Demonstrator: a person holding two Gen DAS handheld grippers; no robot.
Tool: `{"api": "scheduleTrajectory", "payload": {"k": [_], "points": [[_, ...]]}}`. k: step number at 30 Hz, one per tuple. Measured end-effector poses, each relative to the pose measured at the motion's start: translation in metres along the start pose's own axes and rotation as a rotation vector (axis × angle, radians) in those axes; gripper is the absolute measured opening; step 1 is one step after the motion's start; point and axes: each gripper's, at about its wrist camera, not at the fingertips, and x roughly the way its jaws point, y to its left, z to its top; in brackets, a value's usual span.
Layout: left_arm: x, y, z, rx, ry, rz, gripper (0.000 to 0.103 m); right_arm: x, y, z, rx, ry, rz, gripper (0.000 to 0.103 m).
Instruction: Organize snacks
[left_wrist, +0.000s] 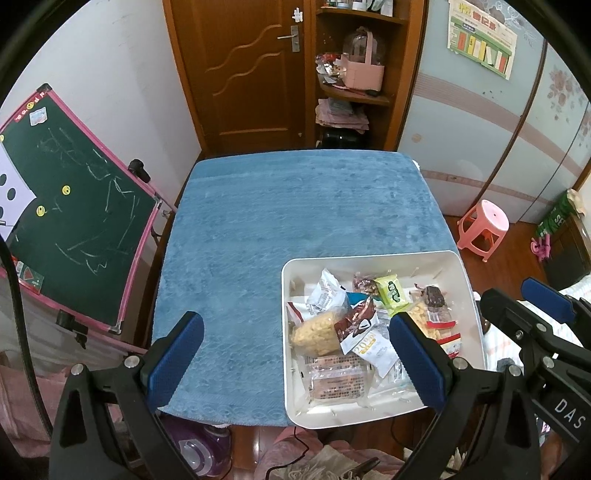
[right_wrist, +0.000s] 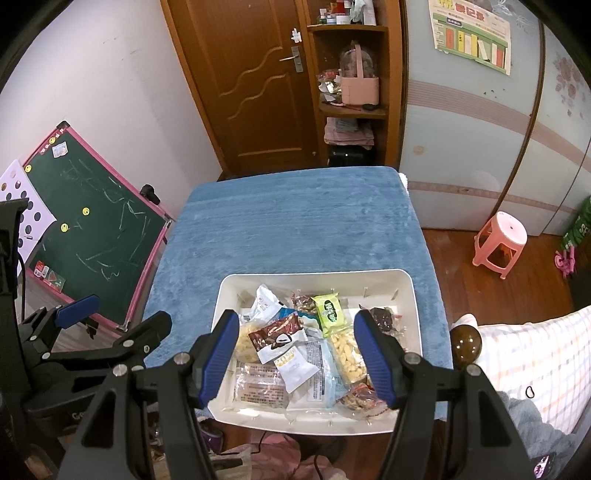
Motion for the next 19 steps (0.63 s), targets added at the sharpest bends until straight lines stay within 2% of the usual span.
{"api": "scheduleTrajectory", "payload": {"k": [19], "points": [[-0.0008,0.0019,0.0013,0.005,0.008,0.005,0.1,-0.0017,0.0026,0.003,0.001,-0.007,0.001,0.065]]}}
